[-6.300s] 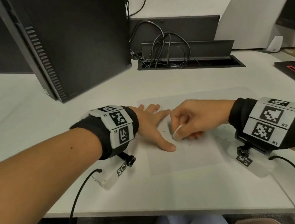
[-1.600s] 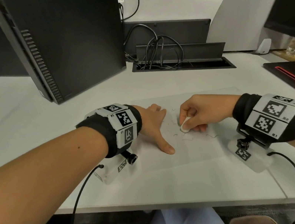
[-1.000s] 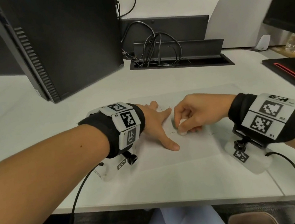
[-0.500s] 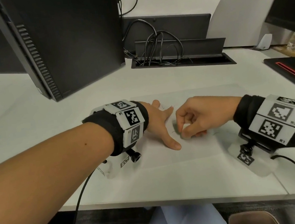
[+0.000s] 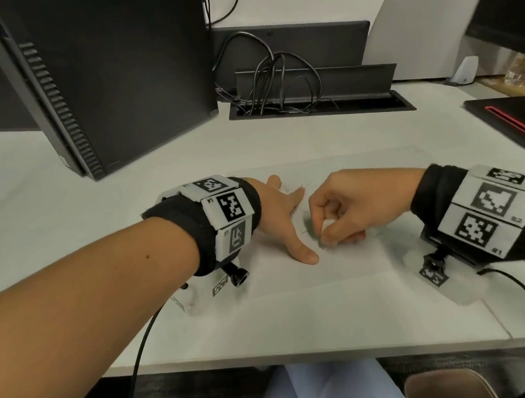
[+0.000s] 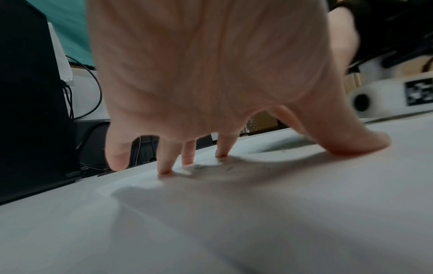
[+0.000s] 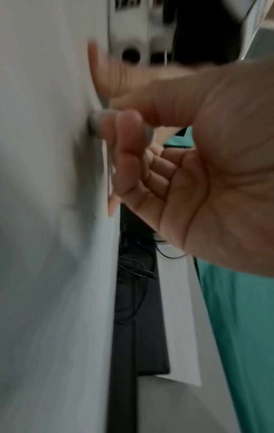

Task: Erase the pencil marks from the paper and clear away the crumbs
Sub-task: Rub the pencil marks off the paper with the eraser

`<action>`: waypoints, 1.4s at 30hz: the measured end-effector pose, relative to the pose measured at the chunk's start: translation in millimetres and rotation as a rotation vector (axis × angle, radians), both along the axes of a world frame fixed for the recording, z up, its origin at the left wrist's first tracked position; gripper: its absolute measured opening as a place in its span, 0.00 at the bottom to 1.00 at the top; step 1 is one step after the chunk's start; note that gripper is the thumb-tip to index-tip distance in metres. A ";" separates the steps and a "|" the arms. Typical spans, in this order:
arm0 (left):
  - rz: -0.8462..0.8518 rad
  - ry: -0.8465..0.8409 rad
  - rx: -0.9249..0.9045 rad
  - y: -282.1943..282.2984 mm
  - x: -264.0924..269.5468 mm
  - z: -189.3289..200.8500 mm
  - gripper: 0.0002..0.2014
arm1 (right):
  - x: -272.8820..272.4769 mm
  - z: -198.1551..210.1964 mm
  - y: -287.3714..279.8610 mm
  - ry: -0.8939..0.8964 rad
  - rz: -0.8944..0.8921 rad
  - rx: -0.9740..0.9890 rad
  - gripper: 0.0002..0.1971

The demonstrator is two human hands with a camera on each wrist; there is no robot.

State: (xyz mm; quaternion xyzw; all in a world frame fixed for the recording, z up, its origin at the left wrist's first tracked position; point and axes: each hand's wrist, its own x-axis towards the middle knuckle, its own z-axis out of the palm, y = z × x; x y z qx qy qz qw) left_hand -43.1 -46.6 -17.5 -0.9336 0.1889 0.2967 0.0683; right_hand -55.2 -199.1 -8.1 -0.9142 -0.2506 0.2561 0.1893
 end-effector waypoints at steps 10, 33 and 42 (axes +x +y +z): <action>-0.045 -0.002 -0.010 -1.0 1.1 2.2 0.58 | -0.6 0.1 -9.8 -0.013 -0.021 -0.010 0.03; -0.044 -0.011 0.012 -4.5 -1.4 3.2 0.58 | -7.2 0.8 -4.2 -0.001 0.005 -0.026 0.04; -0.051 -0.006 0.008 -4.0 -0.1 2.5 0.58 | -5.6 0.5 -4.7 0.005 -0.006 -0.016 0.05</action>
